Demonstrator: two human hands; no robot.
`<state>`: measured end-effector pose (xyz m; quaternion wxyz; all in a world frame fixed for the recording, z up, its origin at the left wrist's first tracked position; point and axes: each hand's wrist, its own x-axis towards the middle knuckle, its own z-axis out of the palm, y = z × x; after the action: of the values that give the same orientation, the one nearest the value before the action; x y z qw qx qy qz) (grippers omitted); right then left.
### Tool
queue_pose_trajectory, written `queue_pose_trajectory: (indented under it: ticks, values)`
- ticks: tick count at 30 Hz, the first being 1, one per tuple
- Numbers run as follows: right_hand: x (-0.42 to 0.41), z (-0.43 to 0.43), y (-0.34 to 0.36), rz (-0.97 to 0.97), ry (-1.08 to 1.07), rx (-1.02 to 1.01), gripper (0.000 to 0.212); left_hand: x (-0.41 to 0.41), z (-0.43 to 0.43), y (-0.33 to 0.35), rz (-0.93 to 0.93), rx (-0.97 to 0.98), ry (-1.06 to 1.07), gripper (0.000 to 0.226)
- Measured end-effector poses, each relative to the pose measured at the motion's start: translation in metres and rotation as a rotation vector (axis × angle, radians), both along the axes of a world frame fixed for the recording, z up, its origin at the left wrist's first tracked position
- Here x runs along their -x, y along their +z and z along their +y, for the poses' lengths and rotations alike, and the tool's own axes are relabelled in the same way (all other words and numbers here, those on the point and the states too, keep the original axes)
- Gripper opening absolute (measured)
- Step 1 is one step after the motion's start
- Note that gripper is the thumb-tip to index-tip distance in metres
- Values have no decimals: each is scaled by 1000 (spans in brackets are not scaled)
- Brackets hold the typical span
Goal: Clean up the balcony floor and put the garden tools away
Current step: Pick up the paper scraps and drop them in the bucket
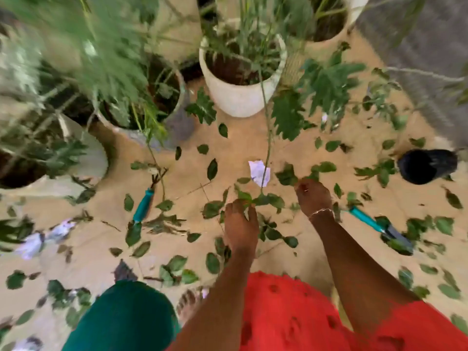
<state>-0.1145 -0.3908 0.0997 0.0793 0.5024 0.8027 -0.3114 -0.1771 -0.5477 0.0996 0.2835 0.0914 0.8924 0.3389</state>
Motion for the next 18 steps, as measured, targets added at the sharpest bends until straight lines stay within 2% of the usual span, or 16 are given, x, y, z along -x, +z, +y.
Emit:
queue_pose_trajectory:
  ticks: [5, 8, 10, 13, 15, 18]
  values:
    - [45, 37, -113, 14, 152, -28, 24, 3, -8, -131, 222, -123, 53, 45]
    - [73, 56, -158, 51, 191, -43, 25, 11, -5, -186, 263, -142, 45, 46]
    - [86, 63, -182, 2, 249, -21, 31, 17, 3, -205, 273, -137, 21, 48]
    - [107, 64, -197, -176, 406, -5, 54, 32, 7, -209, 310, -125, -44, 45]
    - [117, 63, -193, -310, 483, 5, 78, 36, -5, -203, 321, -117, -24, 43]
    - [126, 65, -199, -410, 543, 14, 110, 38, -31, -207, 361, -82, -33, 40]
